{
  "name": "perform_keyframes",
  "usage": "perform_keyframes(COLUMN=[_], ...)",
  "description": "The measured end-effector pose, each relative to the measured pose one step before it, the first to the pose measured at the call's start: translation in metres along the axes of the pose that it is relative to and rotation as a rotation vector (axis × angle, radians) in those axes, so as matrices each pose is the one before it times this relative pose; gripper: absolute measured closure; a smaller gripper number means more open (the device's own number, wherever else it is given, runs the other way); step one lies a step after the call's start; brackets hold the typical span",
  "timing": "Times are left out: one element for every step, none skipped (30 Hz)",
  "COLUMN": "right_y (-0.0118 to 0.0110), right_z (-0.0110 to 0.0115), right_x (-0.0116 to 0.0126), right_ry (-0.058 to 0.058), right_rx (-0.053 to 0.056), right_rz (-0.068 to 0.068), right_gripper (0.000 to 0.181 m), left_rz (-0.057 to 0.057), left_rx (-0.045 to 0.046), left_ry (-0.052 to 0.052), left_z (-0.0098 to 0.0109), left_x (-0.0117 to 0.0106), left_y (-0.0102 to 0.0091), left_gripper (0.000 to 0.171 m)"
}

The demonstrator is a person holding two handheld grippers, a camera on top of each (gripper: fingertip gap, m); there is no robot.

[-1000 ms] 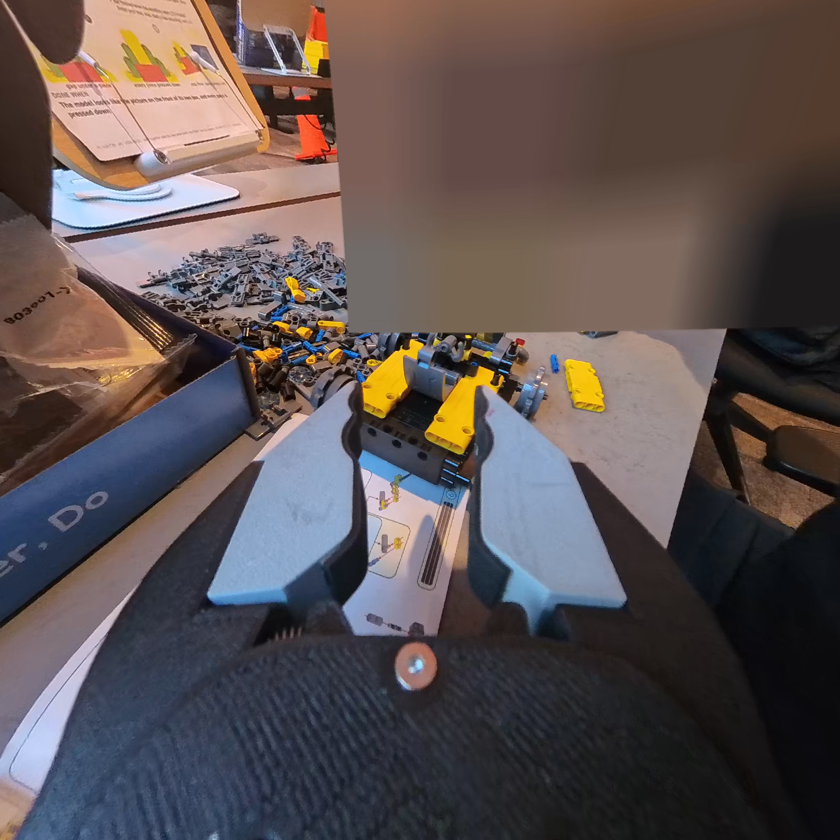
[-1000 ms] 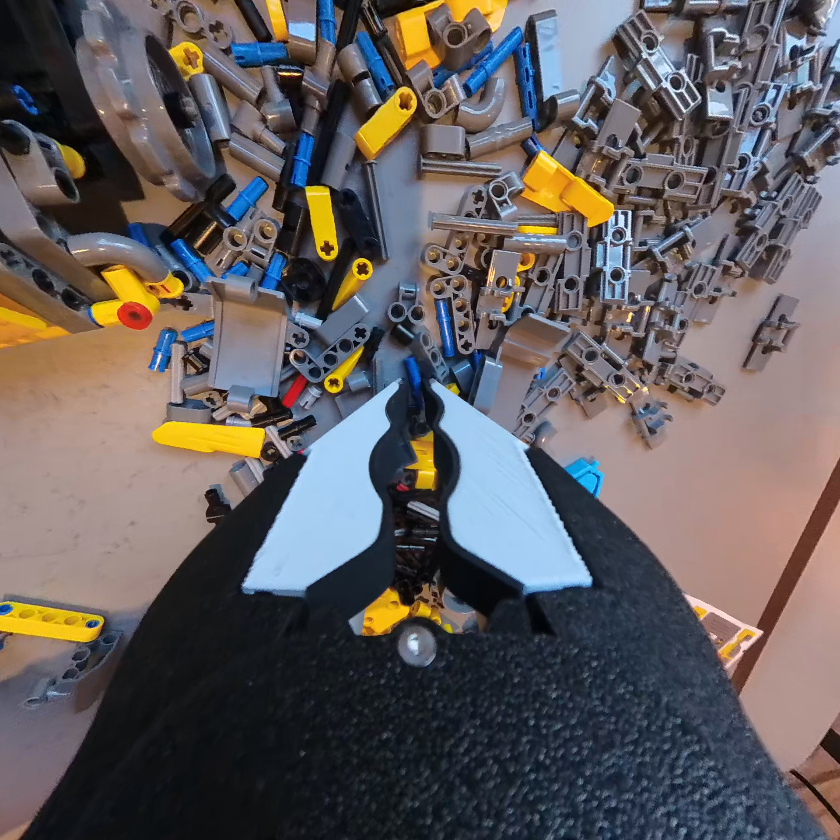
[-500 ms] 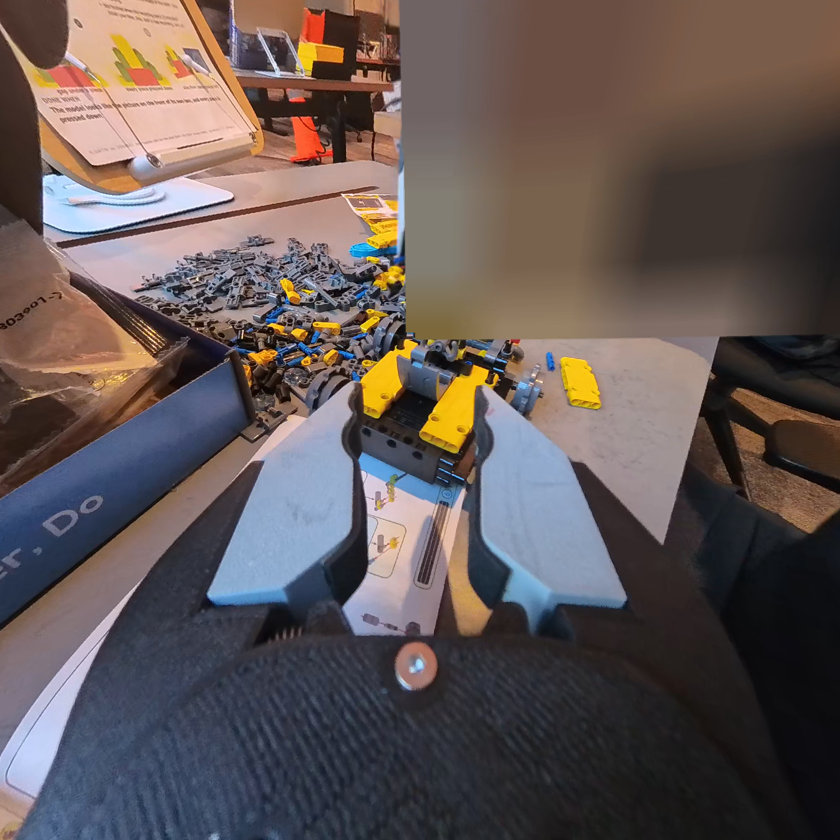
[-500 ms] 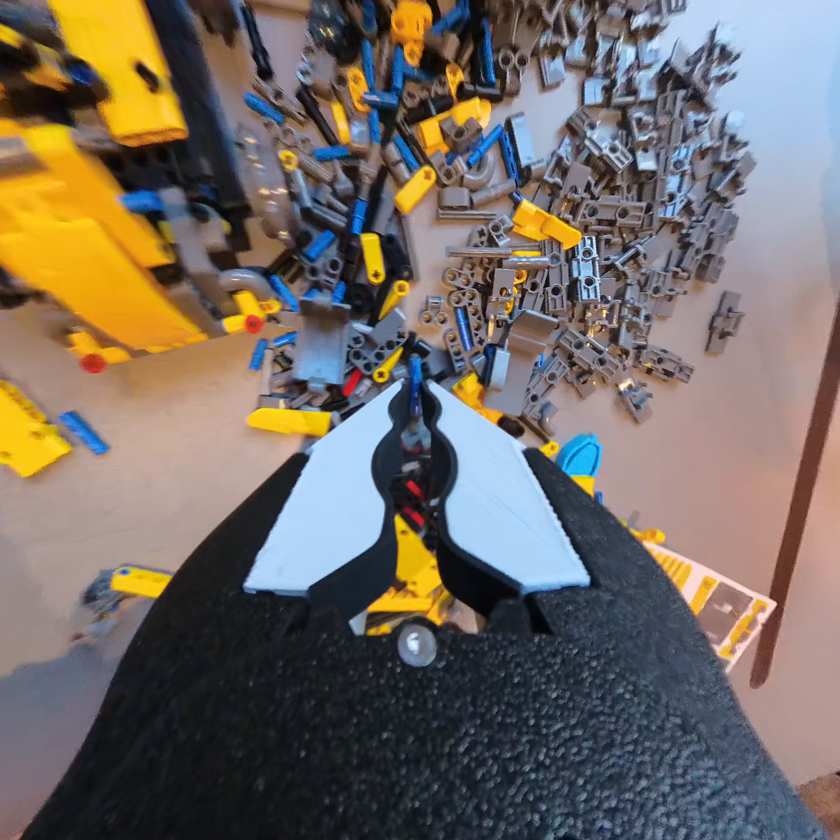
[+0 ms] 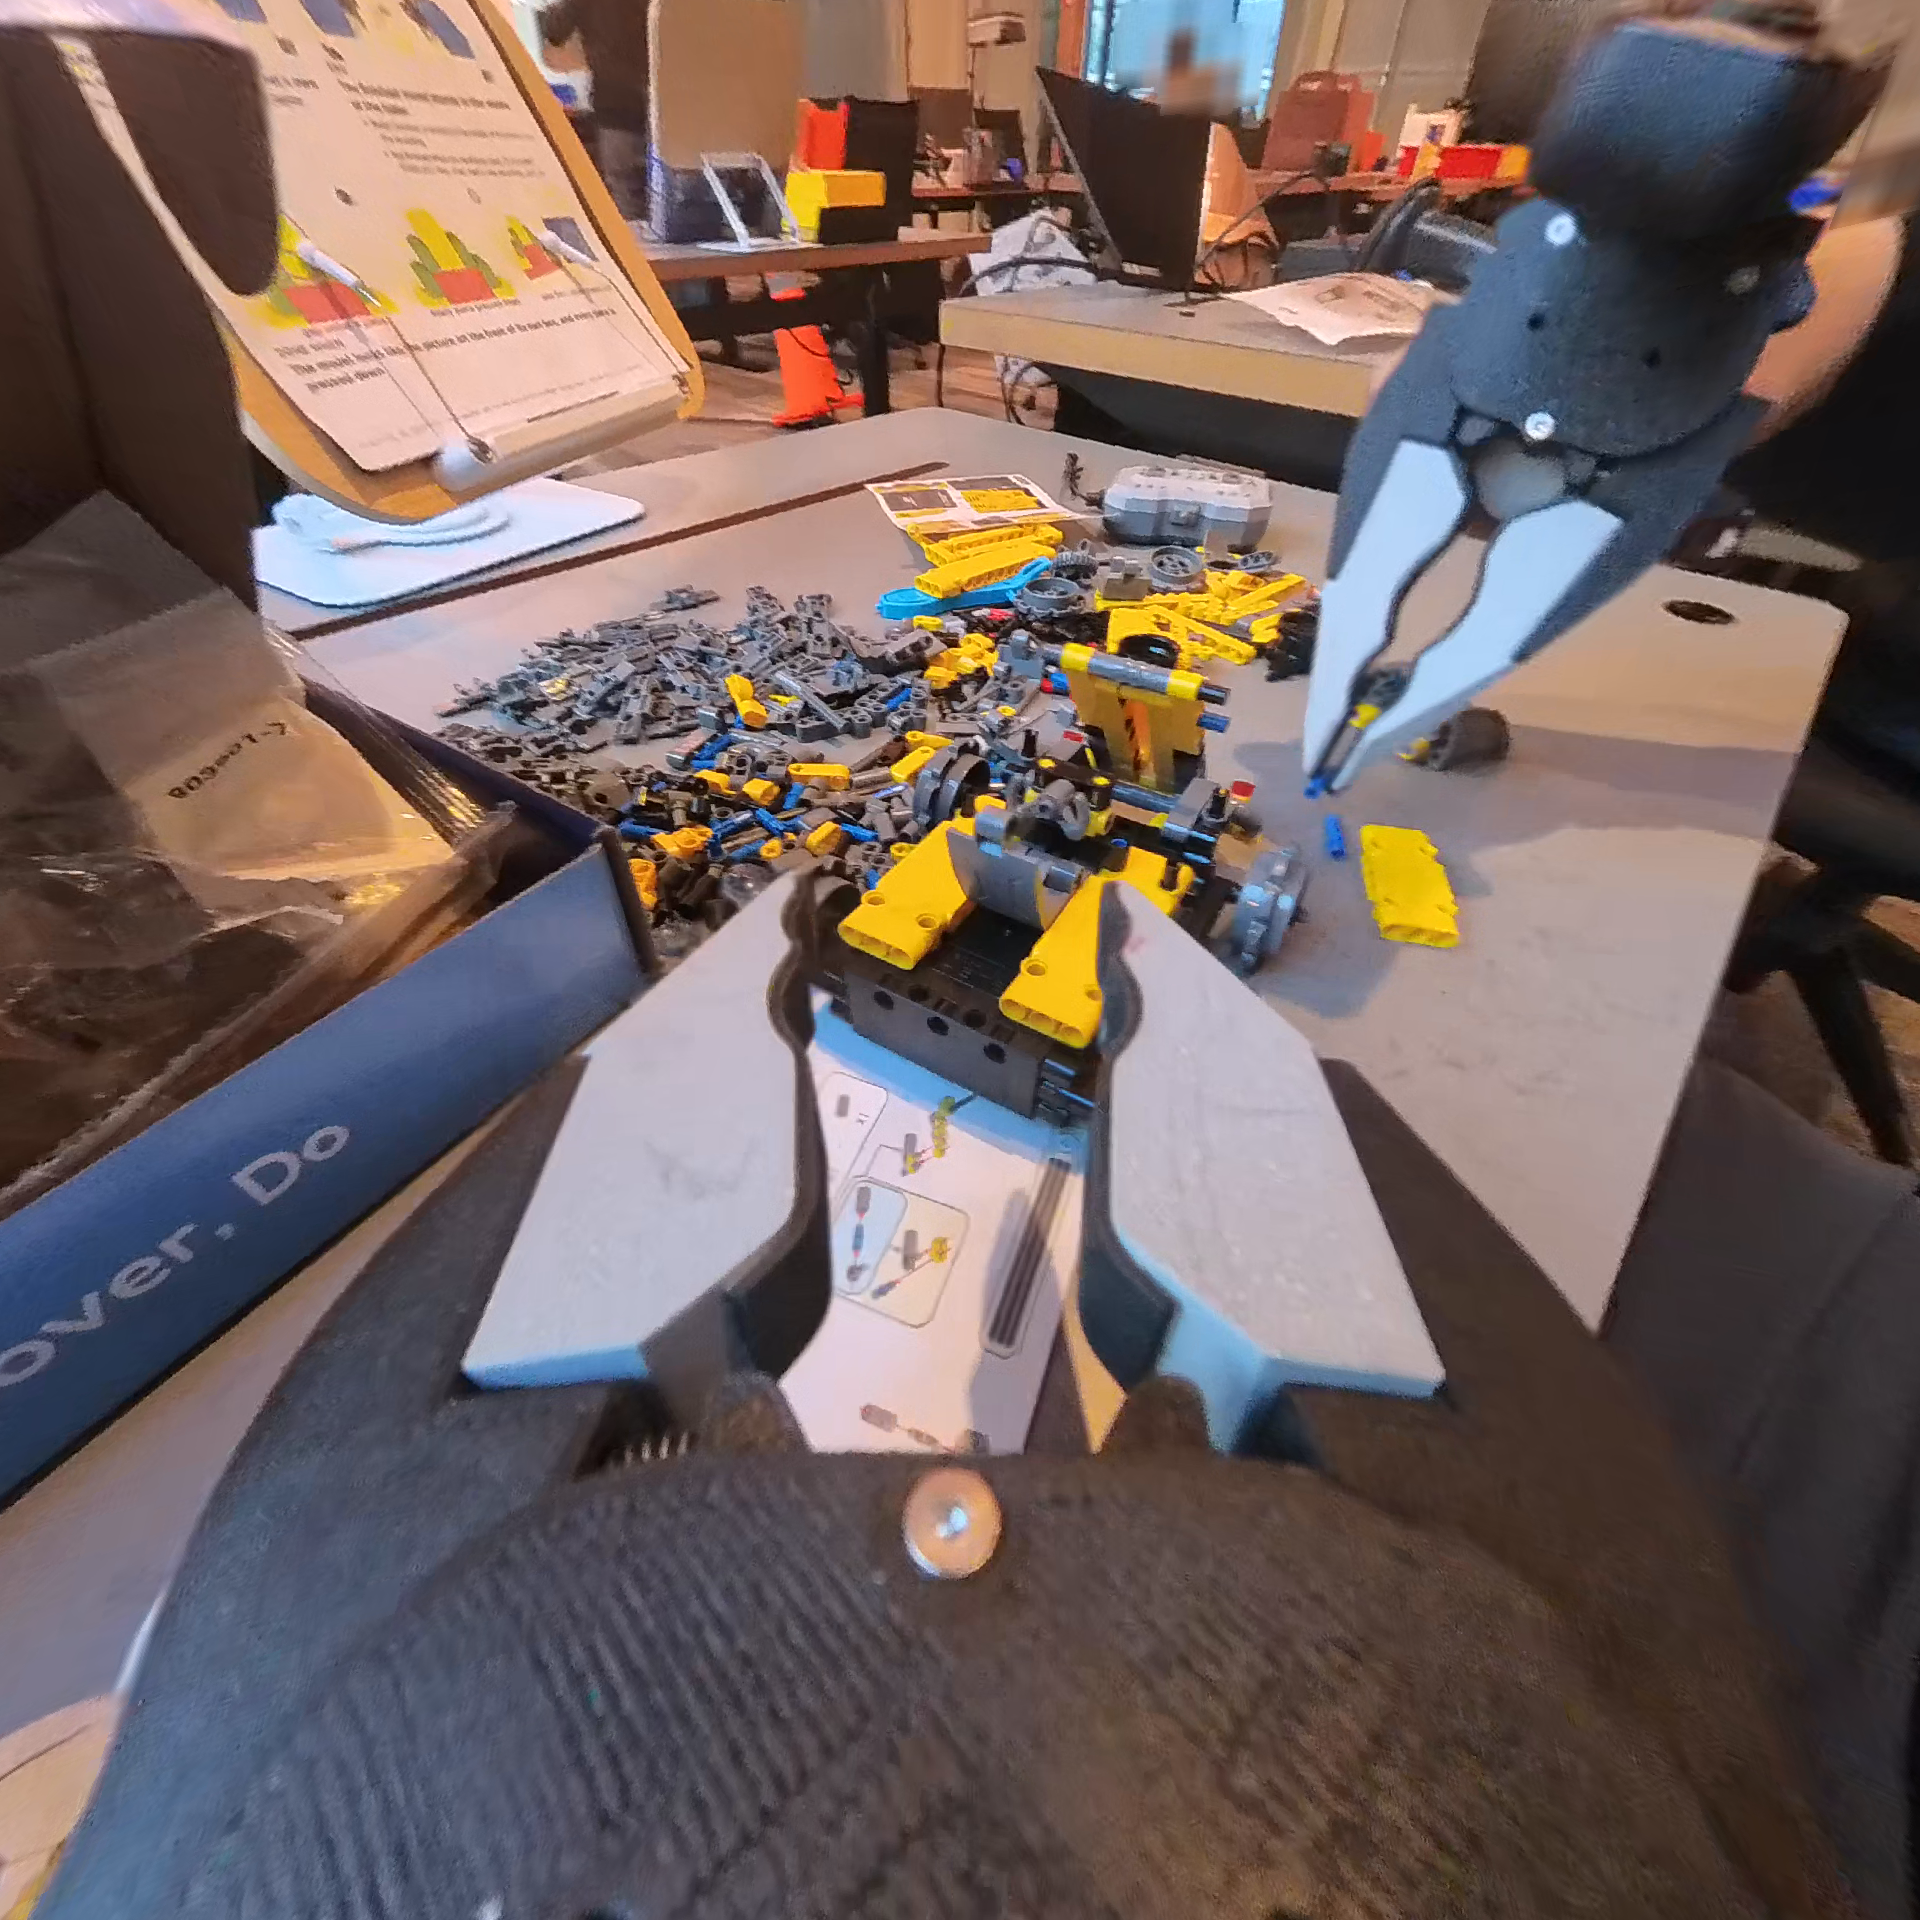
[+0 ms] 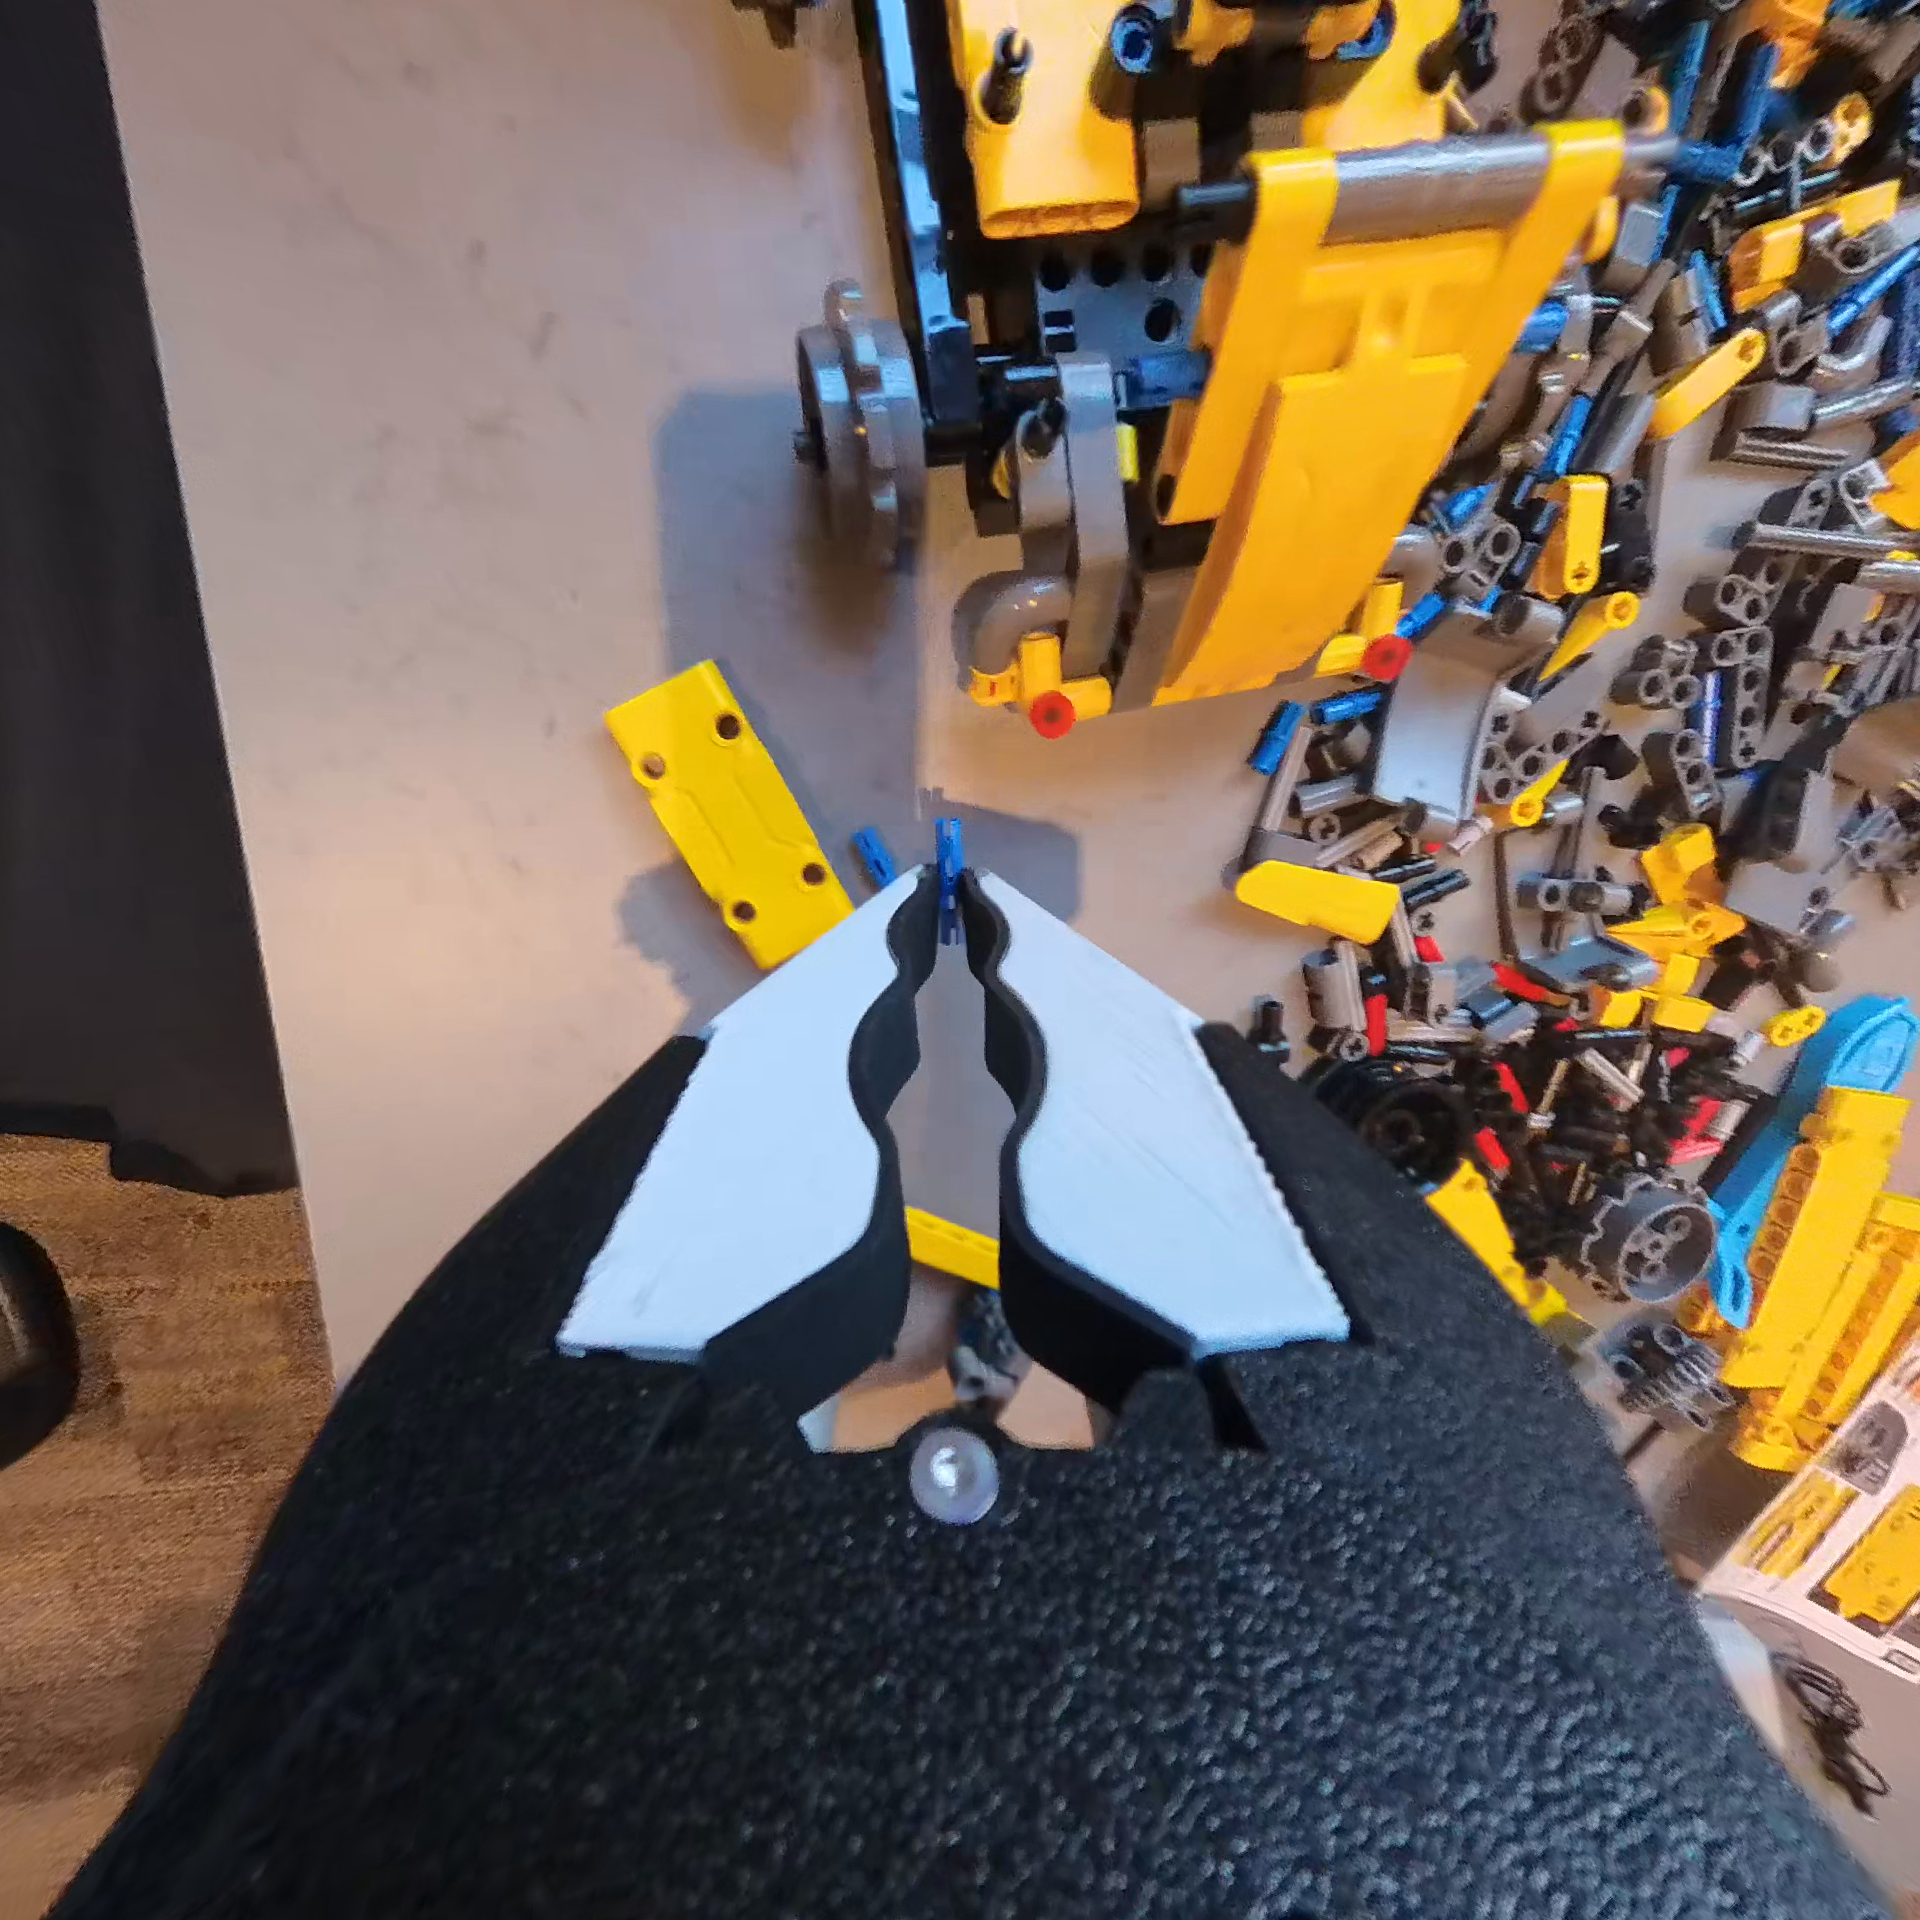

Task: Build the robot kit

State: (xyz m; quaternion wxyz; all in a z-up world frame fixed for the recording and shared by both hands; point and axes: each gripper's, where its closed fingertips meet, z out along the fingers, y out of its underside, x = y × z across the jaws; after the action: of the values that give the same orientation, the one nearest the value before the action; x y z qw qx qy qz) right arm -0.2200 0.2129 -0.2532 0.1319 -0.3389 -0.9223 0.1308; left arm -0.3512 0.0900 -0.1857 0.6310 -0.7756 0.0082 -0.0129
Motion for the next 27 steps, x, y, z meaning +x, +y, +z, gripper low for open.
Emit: perform_keyframes(right_y=[-0.00130, 0.00010, 0.00116, 0.00105, 0.00028, -0.00018, -0.00043, -0.00045, 0.00007, 0.00020, -0.00018, -0.00114, -0.00185, -0.00211, -0.00209, -0.00206, -0.00214, -0.00246, -0.00298, -0.00304, -0.00276, -0.00290, -0.00304, -0.00254, -0.00157, -0.00072, -0.00049], right_z=[0.00198, 0.00218, 0.00208, 0.00192, 0.00171, 0.00130, 0.00133, 0.00152, 0.00169, 0.00126, 0.00035, -0.00064, -0.00151, -0.00222, -0.00270, -0.00313, -0.00343, -0.00359, -0.00385, -0.00361, -0.00332, -0.00277, -0.00213, -0.00155, -0.00131, -0.00148, -0.00157], right_x=[-0.00217, -0.00078, 0.00024, 0.00012, -0.00053, -0.00052, -0.00093, -0.00167, -0.00050, 0.00005, -0.00039, 0.00013, 0.00021, -0.00003, 0.00078, 0.00142, 0.00139, 0.00127, 0.00133, 0.00113, 0.00127, 0.00220, 0.00274, 0.00220, 0.00215, 0.00244, 0.00176], right_ry=[-0.0024, 0.0027, 0.0058, 0.0024, -0.0034, -0.0042, -0.0072, -0.0119, -0.0045, 0.0004, -0.0018, 0.0012, 0.0005, -0.0005, 0.0045, 0.0100, 0.0100, 0.0101, 0.0109, 0.0097, 0.0099, 0.0163, 0.0207, 0.0197, 0.0211, 0.0238, 0.0186], right_rx=[0.0017, -0.0056, -0.0099, -0.0083, -0.0031, -0.0007, 0.0018, 0.0018, -0.0019, -0.0032, -0.0009, 0.0053, 0.0105, 0.0136, 0.0171, 0.0205, 0.0251, 0.0317, 0.0385, 0.0414, 0.0417, 0.0442, 0.0462, 0.0430, 0.0354, 0.0275, 0.0237], right_rz=[0.0059, 0.0036, 0.0013, 0.0034, 0.0062, 0.0069, 0.0069, 0.0069, 0.0047, 0.0022, 0.0016, 0.0034, 0.0069, 0.0086, 0.0089, 0.0108, 0.0129, 0.0140, 0.0154, 0.0184, 0.0209, 0.0214, 0.0204, 0.0175, 0.0127, 0.0102, 0.0121], right_gripper=[0.177, 0.177, 0.177, 0.177, 0.176, 0.176, 0.176, 0.175, 0.175, 0.174, 0.173, 0.173, 0.172, 0.171, 0.169, 0.169, 0.168, 0.168, 0.168, 0.168, 0.168, 0.167, 0.164, 0.162, 0.160, 0.160, 0.160], left_rz=[0.0045, 0.0035, 0.0043, 0.0028, 0.0016, 0.0004, -0.0015, -0.0023, -0.0019, -0.0008, 0.0002, 0.0005, 0.0001, -0.0009, -0.0025, -0.0030, -0.0028, -0.0025, -0.0023, -0.0016, -0.0008, -0.0003, 0.0000, -0.0002, -0.0006, -0.0009, -0.0008], left_rx=[0.00892, 0.00491, 0.00271, 0.00047, -0.00111, -0.00230, -0.00234, -0.00111, 0.00103, 0.00346, 0.00400, 0.00284, 0.00180, 0.00042, -0.00016, 0.00079, 0.00107, -0.00022, -0.00096, -0.00021, 0.00057, 0.00057, 0.00036, 0.00035, 0.00050, -0.00078, -0.00190], left_ry=[-0.0263, -0.0159, -0.0010, -0.0006, -0.0006, 0.0010, 0.0015, 0.0014, 0.0025, 0.0015, 0.0010, 0.0021, 0.0030, 0.0033, 0.0007, 0.0006, 0.0020, 0.0023, 0.0004, -0.0009, -0.0014, -0.0012, -0.0014, -0.0013, -0.0006, -0.0005, -0.0006], left_z=[-0.00091, -0.00058, -0.00033, -0.00007, 0.00013, 0.00013, 0.00025, 0.00002, -0.00010, -0.00036, -0.00041, -0.00031, -0.00017, -0.00007, -0.00001, -0.00005, -0.00012, -0.00002, 0.00014, -0.00002, -0.00006, -0.00006, 0.00001, -0.00007, 0.00004, 0.00006, 0.00016], left_x=[-0.00285, -0.00157, 0.00035, 0.00022, 0.00011, 0.00011, 0.00002, -0.00004, 0.00008, 0.00006, 0.00022, 0.00026, 0.00041, 0.00033, -0.00023, -0.00020, -0.00002, -0.00001, -0.00019, -0.00021, -0.00023, -0.00015, -0.00020, -0.00017, -0.00014, -0.00020, -0.00013], left_y=[-0.00115, -0.00061, -0.00039, -0.00005, 0.00021, 0.00026, 0.00035, 0.00014, 0.00000, -0.00046, -0.00043, -0.00040, -0.00020, -0.00004, 0.00003, -0.00009, -0.00011, 0.00003, 0.00019, 0.00003, -0.00006, -0.00006, -0.00015, -0.00003, -0.00007, 0.00019, 0.00021], left_gripper=[0.120, 0.120, 0.120, 0.120, 0.120, 0.120, 0.120, 0.120, 0.120, 0.120, 0.121, 0.121, 0.122, 0.123, 0.123, 0.123, 0.123, 0.123, 0.123, 0.123, 0.123, 0.123, 0.123, 0.123, 0.123, 0.123, 0.123])
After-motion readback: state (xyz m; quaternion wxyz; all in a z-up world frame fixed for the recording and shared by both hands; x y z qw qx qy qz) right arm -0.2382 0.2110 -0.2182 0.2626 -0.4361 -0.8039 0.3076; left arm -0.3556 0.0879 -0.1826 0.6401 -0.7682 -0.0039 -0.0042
